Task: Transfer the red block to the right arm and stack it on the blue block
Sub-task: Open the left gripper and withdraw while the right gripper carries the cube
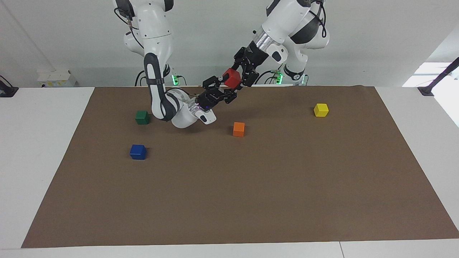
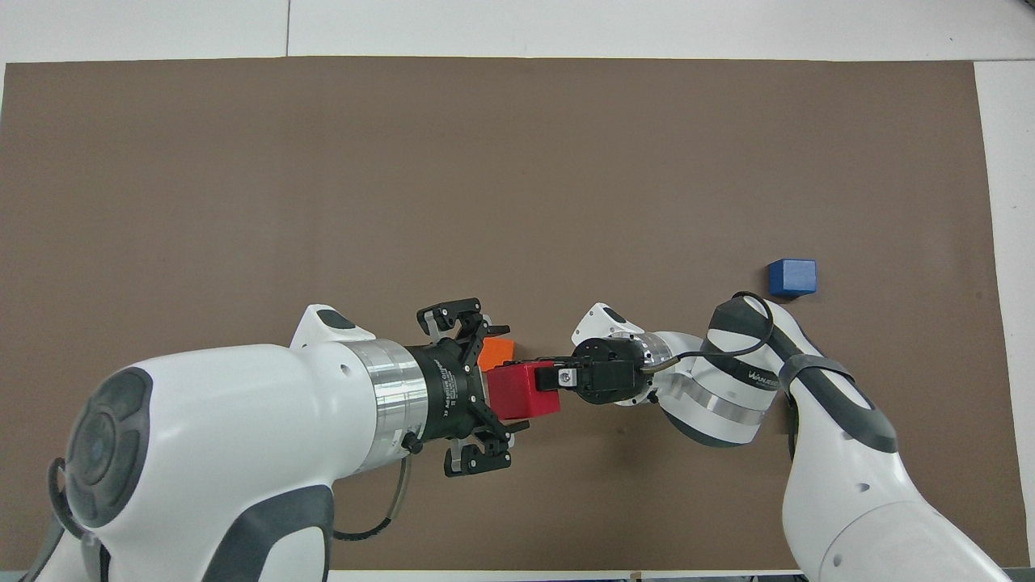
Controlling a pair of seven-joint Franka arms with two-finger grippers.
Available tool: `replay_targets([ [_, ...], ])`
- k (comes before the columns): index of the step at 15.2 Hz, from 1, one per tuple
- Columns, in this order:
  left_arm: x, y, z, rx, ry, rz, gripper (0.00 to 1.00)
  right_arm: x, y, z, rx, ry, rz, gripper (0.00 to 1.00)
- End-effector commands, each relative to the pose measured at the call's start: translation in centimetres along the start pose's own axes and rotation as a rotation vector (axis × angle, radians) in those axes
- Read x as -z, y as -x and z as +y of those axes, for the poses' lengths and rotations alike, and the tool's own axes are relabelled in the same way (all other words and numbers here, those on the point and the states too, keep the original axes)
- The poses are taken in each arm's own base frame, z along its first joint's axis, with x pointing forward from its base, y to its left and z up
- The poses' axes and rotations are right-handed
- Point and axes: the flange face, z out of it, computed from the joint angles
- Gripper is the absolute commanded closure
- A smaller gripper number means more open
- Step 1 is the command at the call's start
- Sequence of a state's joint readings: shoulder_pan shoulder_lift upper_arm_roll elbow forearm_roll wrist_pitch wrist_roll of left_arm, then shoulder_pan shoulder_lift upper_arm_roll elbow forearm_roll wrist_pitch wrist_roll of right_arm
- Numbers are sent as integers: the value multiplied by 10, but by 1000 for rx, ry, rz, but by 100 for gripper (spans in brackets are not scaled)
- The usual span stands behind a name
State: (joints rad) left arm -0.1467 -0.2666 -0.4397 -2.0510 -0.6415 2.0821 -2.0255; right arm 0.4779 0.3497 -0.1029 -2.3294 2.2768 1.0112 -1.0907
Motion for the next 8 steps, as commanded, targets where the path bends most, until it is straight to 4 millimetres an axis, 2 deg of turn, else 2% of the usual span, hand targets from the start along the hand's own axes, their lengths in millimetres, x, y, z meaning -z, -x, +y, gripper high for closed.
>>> replay_targets([
  [1, 27, -37, 29, -63, 20, 35, 0, -9, -15, -23, 8, 82, 1, 100],
  [5, 58, -101, 72, -237, 49, 64, 0, 5, -43, -76, -24, 259, -35, 100],
  [8, 70, -143, 92, -486, 30, 221, 0, 15, -52, -118, -56, 353, -43, 100],
])
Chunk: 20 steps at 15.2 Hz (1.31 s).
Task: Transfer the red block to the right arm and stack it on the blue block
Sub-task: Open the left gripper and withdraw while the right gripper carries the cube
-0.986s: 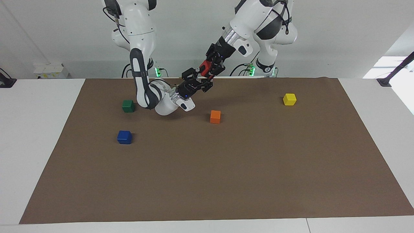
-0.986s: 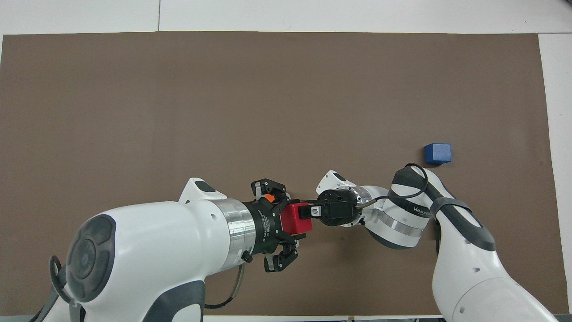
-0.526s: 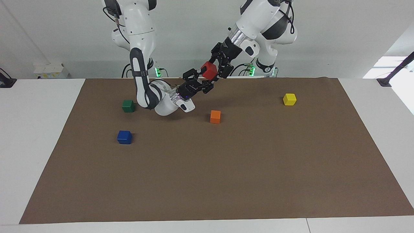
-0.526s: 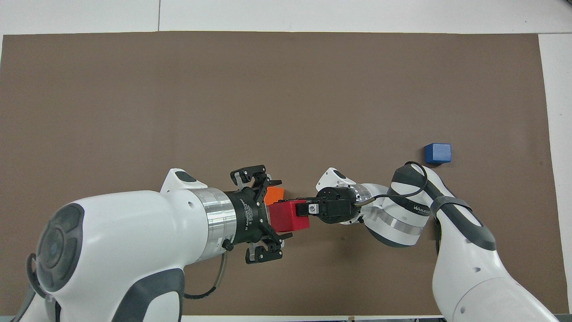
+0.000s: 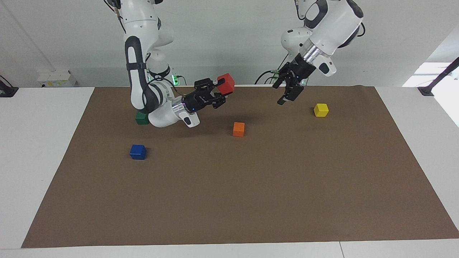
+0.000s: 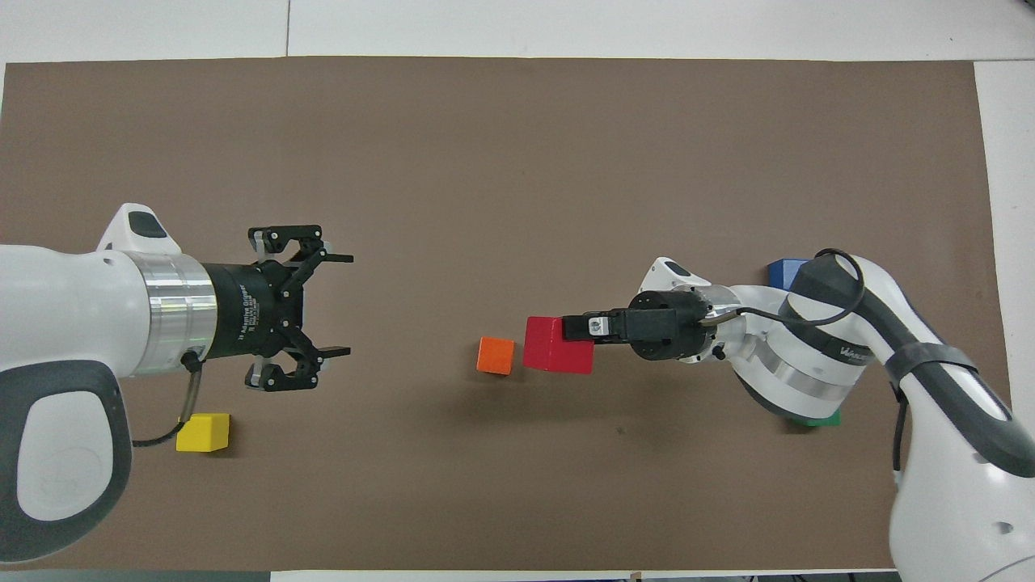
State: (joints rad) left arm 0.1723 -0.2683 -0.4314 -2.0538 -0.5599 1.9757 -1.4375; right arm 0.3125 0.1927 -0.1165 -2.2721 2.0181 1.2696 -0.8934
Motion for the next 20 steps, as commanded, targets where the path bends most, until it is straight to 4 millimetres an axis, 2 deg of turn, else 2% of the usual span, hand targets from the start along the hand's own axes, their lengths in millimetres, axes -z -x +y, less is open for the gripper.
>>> replay_targets([
  [1, 3, -36, -1, -258, -67, 150, 0, 15, -3, -44, -27, 125, -28, 100],
  [4, 13, -69, -1, -572, -178, 261, 0, 34, -11, -110, -62, 341, -48, 100],
  [8, 35, -89, 5, -759, -275, 260, 0, 50, -20, -180, -96, 646, -106, 100],
  [10, 46, -90, 14, -855, -328, 291, 0, 57, -22, -208, -101, 830, -138, 100],
  [15, 76, -86, 43, -1017, -378, 306, 0, 71, -28, -245, -85, 1228, -204, 100],
  [18, 88, -84, 46, -1113, -436, 303, 0, 88, -32, -245, -112, 1498, -177, 100],
  [20, 92, -88, 54, -1145, -456, 280, 0, 89, -39, -235, -111, 1711, -144, 100],
])
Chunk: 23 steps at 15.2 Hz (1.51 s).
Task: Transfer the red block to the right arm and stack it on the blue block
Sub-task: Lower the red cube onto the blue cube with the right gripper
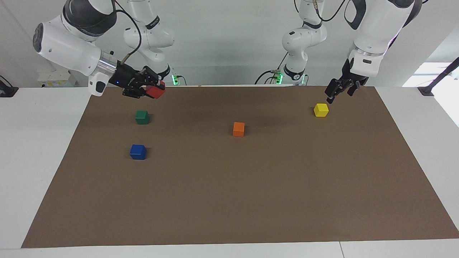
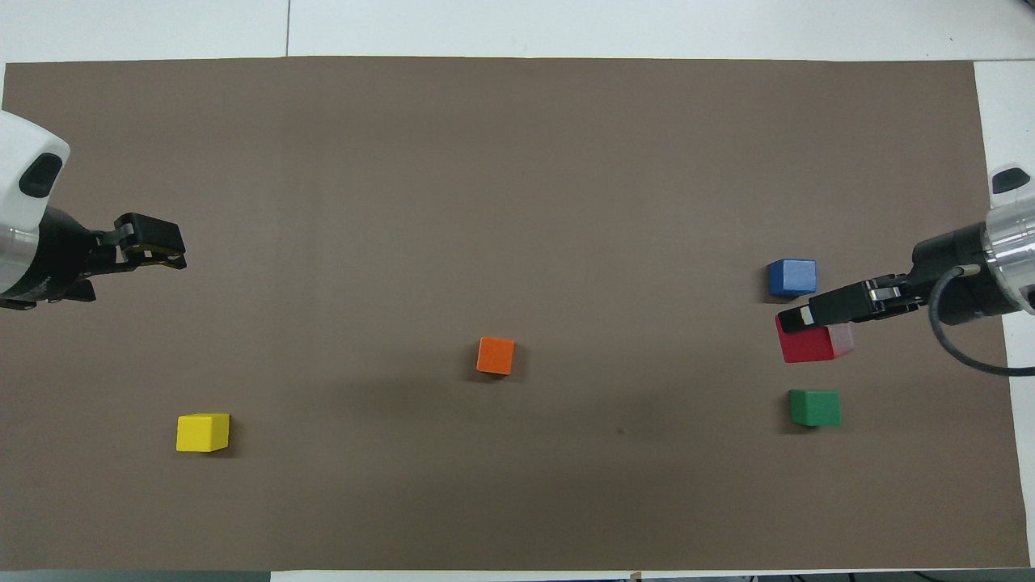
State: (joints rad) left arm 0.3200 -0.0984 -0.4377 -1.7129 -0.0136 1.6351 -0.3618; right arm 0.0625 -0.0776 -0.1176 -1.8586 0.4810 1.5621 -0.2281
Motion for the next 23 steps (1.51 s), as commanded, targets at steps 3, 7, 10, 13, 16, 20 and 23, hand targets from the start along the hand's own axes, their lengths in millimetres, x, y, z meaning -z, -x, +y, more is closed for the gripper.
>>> replay_targets([
  [3, 20, -25, -2, -80, -12, -9, 0, -22, -25, 13, -76, 372, 44, 100],
  [7, 15, -46, -6, -112, -26, -53, 0, -52, -50, 48, -147, 470, 44, 100],
  [10, 18, -46, -11, -101, -33, -53, 0, -78, -62, 77, -220, 498, 50, 100],
  [13, 20, -45, -13, -97, -37, -49, 0, -96, -69, 97, -273, 517, 74, 100],
  [16, 28, -34, -7, -111, -39, -44, 0, -119, -72, 111, -258, 534, 103, 100],
  [20, 28, -15, 2, -165, -57, -50, 0, -137, -81, 123, -244, 539, 122, 100],
  [23, 28, -14, 1, -263, -46, -47, 0, -143, -84, 132, -243, 540, 127, 100],
])
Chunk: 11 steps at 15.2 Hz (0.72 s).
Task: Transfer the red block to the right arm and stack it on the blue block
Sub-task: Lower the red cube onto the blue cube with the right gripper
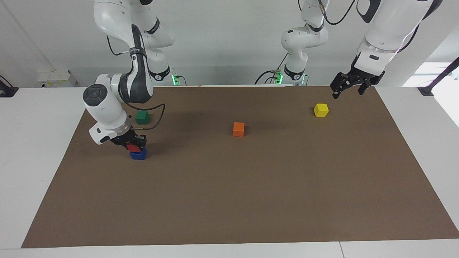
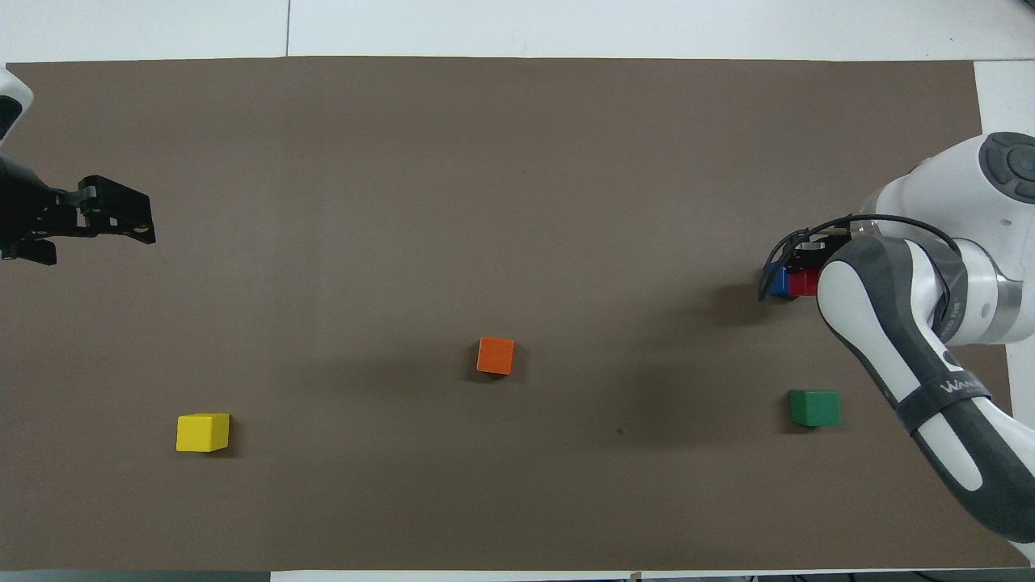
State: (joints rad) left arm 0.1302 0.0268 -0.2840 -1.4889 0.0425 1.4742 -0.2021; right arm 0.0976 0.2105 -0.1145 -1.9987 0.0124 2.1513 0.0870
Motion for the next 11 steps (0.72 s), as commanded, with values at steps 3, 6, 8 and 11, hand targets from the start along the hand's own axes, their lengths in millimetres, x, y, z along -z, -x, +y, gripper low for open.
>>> replay_targets([
  [3, 1, 1, -13, -81, -21, 26, 0, -7, -2, 10, -3, 20, 12, 100],
  [6, 1, -1, -16, -77, -15, 28, 0, -7, -3, 12, -19, 6, 10, 100],
  [8, 3, 0, -17, -77, -6, 27, 0, -7, -3, 13, -35, -10, 9, 100],
  [11, 7, -2, -16, -76, 27, 38, 0, -7, -3, 12, -49, -38, 7, 100],
])
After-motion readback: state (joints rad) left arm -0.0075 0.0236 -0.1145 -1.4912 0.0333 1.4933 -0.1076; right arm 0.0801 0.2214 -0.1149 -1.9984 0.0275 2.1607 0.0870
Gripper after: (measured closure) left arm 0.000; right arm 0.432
